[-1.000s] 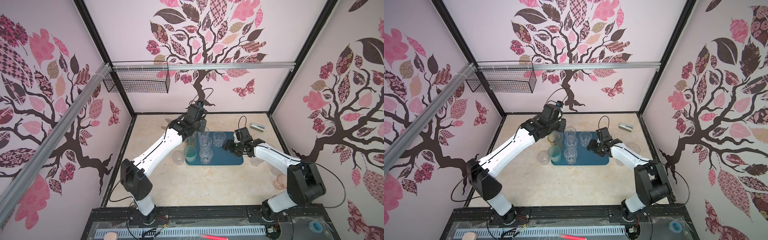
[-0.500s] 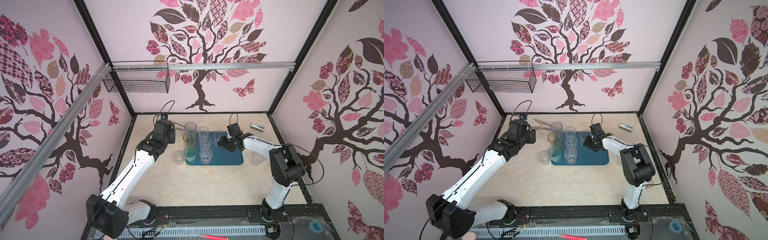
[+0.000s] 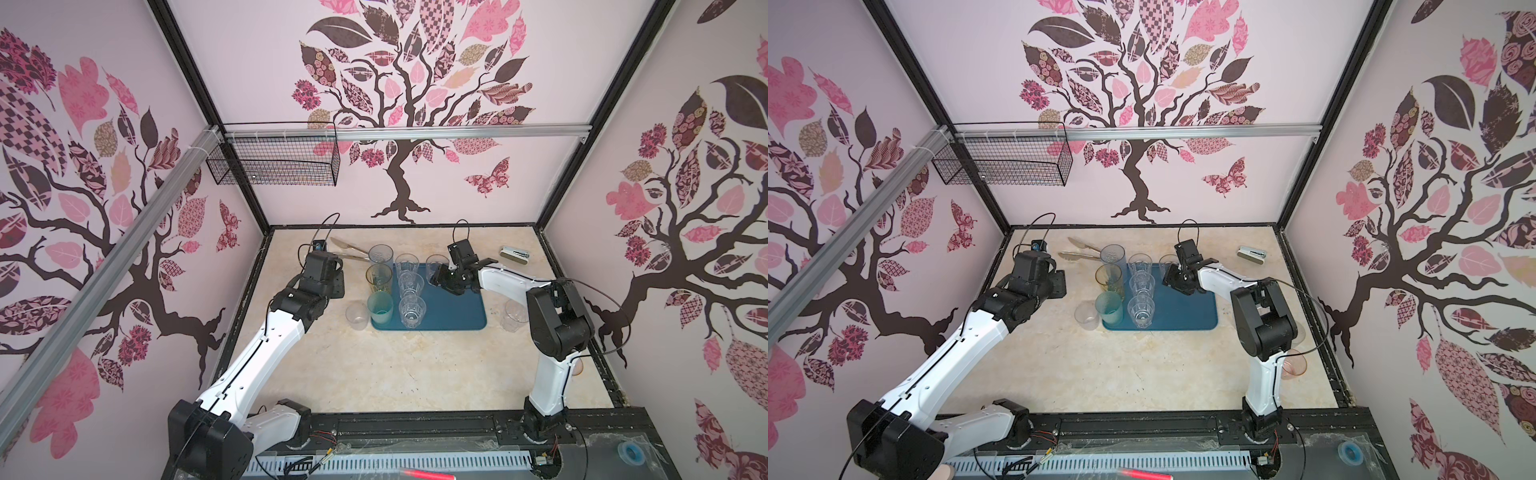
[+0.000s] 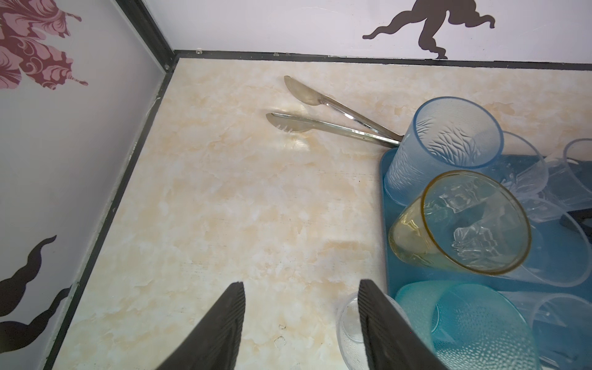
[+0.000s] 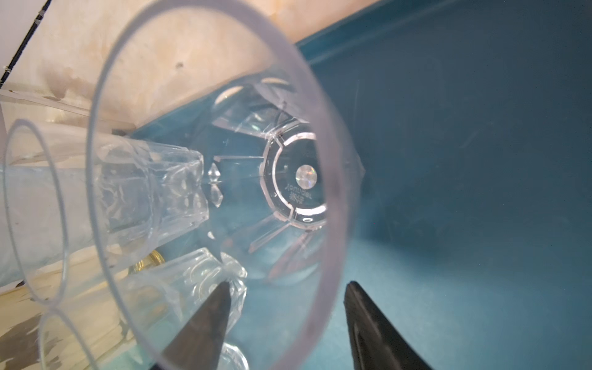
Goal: Place the glasses into the tray
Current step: Move the glass to the tray, then pick up the glass from the middle-right of the table.
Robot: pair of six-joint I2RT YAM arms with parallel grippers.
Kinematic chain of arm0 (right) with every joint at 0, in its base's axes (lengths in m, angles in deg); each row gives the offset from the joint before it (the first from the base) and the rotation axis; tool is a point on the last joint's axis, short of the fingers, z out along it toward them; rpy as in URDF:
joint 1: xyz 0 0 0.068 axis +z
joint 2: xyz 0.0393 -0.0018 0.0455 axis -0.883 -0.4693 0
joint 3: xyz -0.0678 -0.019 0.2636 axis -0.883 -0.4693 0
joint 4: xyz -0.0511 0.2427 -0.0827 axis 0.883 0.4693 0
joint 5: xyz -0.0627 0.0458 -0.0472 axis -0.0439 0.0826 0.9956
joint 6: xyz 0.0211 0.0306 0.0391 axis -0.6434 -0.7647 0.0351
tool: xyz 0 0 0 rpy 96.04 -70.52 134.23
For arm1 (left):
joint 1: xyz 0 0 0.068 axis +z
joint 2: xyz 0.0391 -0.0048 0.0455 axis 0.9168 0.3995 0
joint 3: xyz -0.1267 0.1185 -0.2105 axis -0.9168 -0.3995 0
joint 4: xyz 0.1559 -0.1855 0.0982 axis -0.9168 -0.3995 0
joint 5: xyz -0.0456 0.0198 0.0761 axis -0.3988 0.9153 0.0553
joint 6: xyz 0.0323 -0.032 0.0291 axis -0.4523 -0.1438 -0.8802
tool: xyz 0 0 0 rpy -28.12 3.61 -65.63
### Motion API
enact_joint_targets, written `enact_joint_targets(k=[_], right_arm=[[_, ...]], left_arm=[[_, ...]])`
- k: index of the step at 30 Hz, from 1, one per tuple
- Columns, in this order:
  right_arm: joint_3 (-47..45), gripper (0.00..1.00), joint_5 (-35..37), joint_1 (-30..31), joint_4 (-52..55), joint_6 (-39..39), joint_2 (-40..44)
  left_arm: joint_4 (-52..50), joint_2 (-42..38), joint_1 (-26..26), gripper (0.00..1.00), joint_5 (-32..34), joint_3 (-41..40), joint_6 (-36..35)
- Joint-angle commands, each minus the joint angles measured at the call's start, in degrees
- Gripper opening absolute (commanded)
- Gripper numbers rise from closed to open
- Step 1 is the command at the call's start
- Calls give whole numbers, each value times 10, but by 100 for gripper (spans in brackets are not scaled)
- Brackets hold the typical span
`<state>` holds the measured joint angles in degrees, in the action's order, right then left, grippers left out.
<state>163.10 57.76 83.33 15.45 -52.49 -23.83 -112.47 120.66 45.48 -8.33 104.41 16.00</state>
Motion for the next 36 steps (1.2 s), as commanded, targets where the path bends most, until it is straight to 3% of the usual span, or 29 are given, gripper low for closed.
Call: enact_joint_targets(k=[1, 8, 13, 16, 26, 31, 36], right_arm=[[28, 59, 3, 2, 7, 7, -36], [28, 60, -10, 5, 24, 8, -29], [-27, 65, -17, 5, 48, 12, 59], [-60, 68, -9, 4, 86, 29, 119], [-101, 72, 114, -13, 229, 86, 281], [-99, 67, 206, -50, 277, 96, 310], [-112, 61, 227, -82, 279, 99, 315]], left_arm=[[3, 9, 1, 60, -18, 0, 16], [-6, 16, 1, 61, -64, 15, 38], [3, 29, -6, 63, -168, 42, 45], [2, 40, -40, 64, -169, 61, 37], [70, 57, -120, 65, -212, 48, 51], [95, 69, -152, 65, -223, 29, 60], [99, 90, -163, 65, -227, 25, 72]])
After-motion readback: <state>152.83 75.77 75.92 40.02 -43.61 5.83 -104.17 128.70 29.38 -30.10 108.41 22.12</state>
